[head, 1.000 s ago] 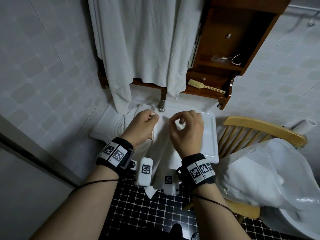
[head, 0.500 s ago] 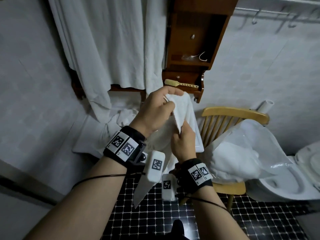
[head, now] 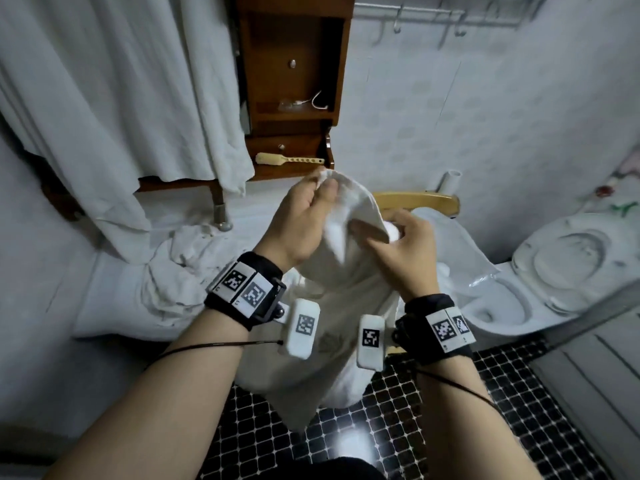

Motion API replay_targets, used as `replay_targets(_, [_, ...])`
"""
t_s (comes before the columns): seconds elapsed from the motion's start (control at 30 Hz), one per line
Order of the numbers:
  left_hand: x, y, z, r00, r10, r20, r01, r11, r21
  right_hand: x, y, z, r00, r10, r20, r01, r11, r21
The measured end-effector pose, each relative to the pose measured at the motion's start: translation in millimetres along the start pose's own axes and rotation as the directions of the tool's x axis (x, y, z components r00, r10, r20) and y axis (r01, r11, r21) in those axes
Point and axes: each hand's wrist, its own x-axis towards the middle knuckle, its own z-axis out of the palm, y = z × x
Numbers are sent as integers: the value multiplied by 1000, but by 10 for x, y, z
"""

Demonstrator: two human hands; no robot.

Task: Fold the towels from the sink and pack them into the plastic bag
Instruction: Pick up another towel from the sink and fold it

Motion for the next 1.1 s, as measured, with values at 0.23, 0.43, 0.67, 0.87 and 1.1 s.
replay_targets(0.23, [180, 362, 985, 989, 124, 84, -123, 992, -25, -143, 902, -492, 988, 148, 50, -115, 904, -412])
replay_targets(0.43, [317, 604, 1931, 980, 135, 146, -121, 988, -100, -205, 1765, -1224, 856, 498, -136, -511, 780, -361])
replay_targets(0.67, [404, 350, 2472, 982, 129, -140, -122, 991, 60, -116, 1979, -1999, 835, 439, -330, -527, 812, -251])
replay_targets(0.87, [291, 129, 2405, 911, 86, -403, 16, 970, 242, -206, 2128, -1871, 920, 388, 55, -343, 866, -365])
replay_targets(1.1, [175, 77, 2263, 866, 129, -483, 44, 943, 331, -299, 2153, -1624, 956, 277, 97, -273, 961, -47])
